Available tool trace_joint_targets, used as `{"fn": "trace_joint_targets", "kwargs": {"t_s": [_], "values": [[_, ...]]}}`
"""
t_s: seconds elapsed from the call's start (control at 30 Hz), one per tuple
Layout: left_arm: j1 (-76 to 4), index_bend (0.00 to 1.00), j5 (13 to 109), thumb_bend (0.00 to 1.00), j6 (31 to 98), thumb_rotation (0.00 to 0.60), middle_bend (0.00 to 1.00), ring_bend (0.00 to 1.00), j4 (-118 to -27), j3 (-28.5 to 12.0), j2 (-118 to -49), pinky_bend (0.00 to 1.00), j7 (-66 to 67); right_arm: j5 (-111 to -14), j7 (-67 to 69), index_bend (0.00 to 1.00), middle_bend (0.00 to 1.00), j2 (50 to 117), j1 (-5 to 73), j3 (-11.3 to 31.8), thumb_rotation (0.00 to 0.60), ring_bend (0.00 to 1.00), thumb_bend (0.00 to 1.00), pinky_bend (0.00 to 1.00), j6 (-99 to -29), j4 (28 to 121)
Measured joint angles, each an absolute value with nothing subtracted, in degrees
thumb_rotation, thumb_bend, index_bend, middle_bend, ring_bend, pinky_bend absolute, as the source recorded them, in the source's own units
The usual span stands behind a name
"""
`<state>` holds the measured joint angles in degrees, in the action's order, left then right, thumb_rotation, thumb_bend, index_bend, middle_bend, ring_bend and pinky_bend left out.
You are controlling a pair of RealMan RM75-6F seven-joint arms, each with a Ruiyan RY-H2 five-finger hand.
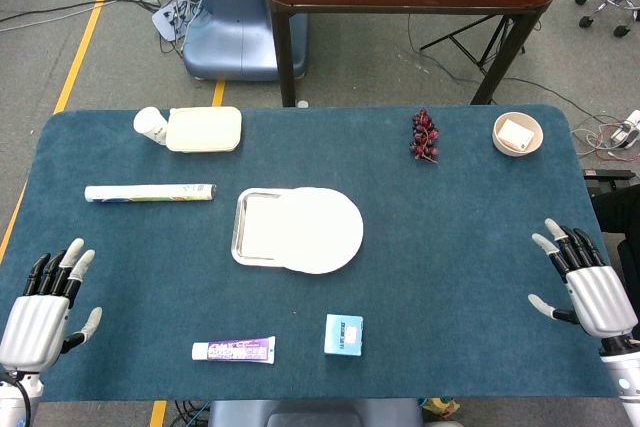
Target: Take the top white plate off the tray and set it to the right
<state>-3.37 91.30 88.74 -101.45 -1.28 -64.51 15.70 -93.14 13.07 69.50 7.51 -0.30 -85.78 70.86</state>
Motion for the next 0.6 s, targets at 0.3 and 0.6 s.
{"fn": "trace_joint_targets", "kwargs": {"t_s": [0.3, 0.6], "values": [[-3.10, 0.00, 92.65, 0.32, 89.80, 0.600, 0.00, 0.00, -101.37, -1.05, -64.47, 0.00, 15.58, -93.66, 12.37, 0.12, 0.01, 69.84, 7.59, -0.67, 0.600, 0.00, 0.25, 0.00, -85.59, 70.81], [-2.93, 0.00, 91.59, 0.33, 90.05, 0.600, 0.00, 0.00, -101.48, -1.53, -64.22, 0.00, 15.21, -93.41, 12.37, 0.12, 0.01, 70.08, 8.29, -0.87, 0.600, 0.00, 0.25, 0.00, -83.69, 71.10]]}}
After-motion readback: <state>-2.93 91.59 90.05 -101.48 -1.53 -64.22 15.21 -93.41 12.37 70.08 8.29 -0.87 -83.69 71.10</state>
